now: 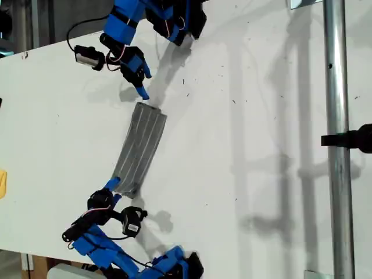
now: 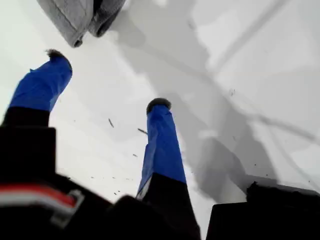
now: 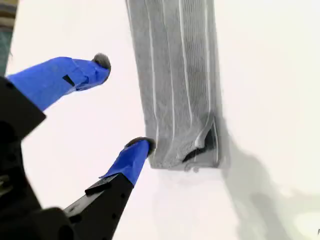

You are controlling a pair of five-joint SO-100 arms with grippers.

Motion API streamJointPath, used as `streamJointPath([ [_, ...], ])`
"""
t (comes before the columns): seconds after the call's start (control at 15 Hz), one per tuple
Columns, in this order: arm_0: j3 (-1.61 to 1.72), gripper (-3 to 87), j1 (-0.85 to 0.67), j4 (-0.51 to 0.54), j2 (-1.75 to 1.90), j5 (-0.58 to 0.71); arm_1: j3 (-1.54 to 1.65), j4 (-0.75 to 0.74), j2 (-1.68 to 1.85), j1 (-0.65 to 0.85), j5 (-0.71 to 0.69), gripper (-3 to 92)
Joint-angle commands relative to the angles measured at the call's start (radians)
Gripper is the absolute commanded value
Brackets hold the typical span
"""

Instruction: Grasp corners of a towel and fold twice.

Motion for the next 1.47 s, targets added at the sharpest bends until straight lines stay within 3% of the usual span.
streamJointPath([
  [0.0,0.383,21.0,0.172,-0.11,0.448,-0.081,0.052,0.146,0.42,-0.106,0.112,34.0],
  [0.13,0.887,14.9,0.318,-0.301,0.951,-0.201,0.124,0.193,0.637,-0.287,0.272,36.1],
  [0.33,1.417,11.1,0.462,-0.334,1.578,-0.454,0.236,0.215,0.696,-0.399,0.417,37.8],
  [0.47,1.606,6.7,0.506,-0.365,1.775,-0.486,0.232,0.207,0.63,-0.396,0.443,43.5],
  [0.67,1.789,2.9,0.532,-0.356,1.951,-0.511,0.238,0.13,0.492,-0.38,0.489,44.9],
  [1.0,1.878,2.6,0.561,-0.394,1.951,-0.578,-0.028,-0.241,-0.252,-0.164,0.273,46.5],
  [1.4,1.898,2.9,0.598,-0.374,1.951,-0.637,-0.413,-0.357,-0.873,-0.014,0.144,44.1],
])
